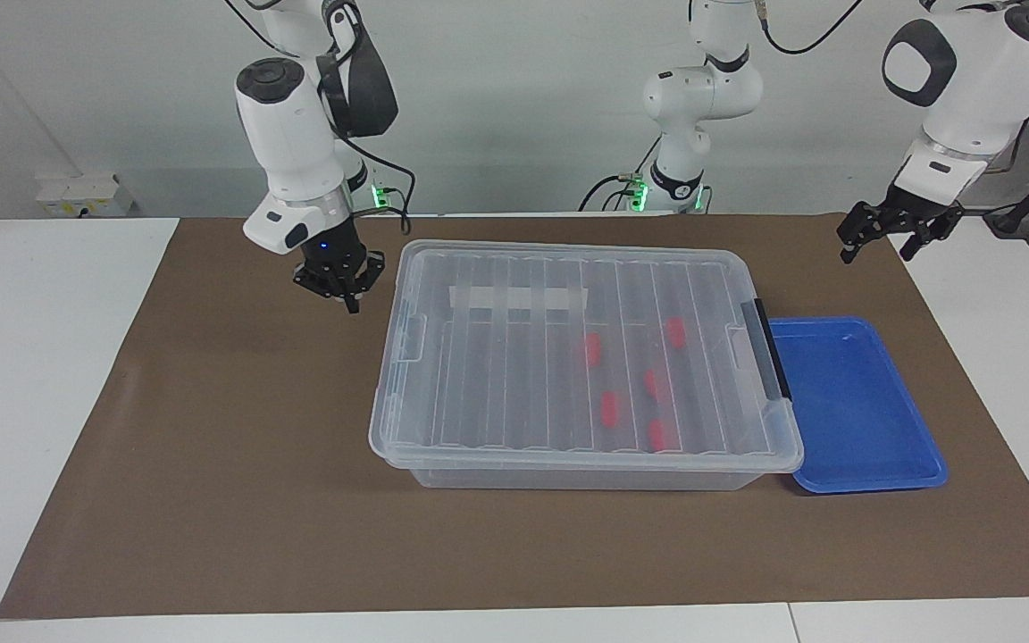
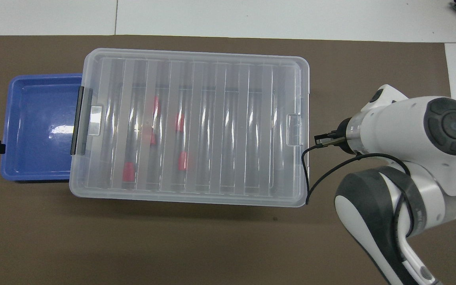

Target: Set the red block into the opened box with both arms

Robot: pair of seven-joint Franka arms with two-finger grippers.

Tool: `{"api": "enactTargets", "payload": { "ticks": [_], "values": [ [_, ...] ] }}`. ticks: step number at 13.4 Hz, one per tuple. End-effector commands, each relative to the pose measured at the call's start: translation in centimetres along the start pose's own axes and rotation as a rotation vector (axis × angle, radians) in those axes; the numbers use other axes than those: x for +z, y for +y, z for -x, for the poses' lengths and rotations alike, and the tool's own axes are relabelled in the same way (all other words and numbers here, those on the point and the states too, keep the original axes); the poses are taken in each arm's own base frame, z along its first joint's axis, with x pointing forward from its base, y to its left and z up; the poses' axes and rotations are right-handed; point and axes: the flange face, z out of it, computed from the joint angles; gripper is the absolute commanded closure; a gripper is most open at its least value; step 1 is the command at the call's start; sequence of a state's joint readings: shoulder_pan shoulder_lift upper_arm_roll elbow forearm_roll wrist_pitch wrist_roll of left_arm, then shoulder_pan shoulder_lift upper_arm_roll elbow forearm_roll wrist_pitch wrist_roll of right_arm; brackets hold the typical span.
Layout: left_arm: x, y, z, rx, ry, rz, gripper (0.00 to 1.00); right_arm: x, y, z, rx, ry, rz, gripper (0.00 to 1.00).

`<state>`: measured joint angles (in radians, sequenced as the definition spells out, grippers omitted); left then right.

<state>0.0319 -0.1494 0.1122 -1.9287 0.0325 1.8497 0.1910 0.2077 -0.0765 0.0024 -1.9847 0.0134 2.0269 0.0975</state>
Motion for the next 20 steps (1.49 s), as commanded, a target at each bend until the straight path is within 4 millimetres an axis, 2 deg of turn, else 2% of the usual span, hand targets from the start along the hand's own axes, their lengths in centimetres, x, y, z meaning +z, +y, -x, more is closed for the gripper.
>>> {"api": "enactTargets", "payload": {
  "ticks": [1, 3, 7, 8, 11, 13, 16, 20],
  "values": [
    [-0.6, -0.1, 0.5, 0.002, 0.017, -0.011, 0.00, -2.0, 3.6, 0.3, 0.131, 0.002, -0.005, 0.00],
    [-0.6, -0.3, 0.6, -0.001, 0.018, -0.011, 0.00, -3.8, 5.6, 0.0, 0.181, -0.006, 0.001, 0.00],
    [-0.6, -0.4, 0.6, -0.004, 0.018, -0.011, 0.00, -9.3, 8.0, -1.0, 0.233, -0.018, 0.008, 0.00],
    [-0.6, -0.4, 0.6, -0.004, 0.018, -0.011, 0.00, -9.6, 8.3, -1.6, 0.240, -0.021, 0.007, 0.00],
    [-0.6, -0.4, 0.6, -0.004, 0.018, -0.011, 0.00, -12.3, 9.5, -2.6, 0.254, -0.026, 0.022, 0.00],
    [-0.6, -0.4, 0.6, -0.004, 0.018, -0.011, 0.00, -13.5, 11.3, -3.3, 0.284, -0.039, 0.028, 0.00],
    [-0.6, -0.4, 0.6, -0.004, 0.018, -0.011, 0.00, -13.2, 13.2, -2.6, 0.310, -0.088, 0.031, 0.00],
    [-0.6, -0.4, 0.6, -0.004, 0.018, -0.011, 0.00, -12.8, 13.1, -1.0, 0.304, -0.117, 0.032, 0.00]
  ]
}}
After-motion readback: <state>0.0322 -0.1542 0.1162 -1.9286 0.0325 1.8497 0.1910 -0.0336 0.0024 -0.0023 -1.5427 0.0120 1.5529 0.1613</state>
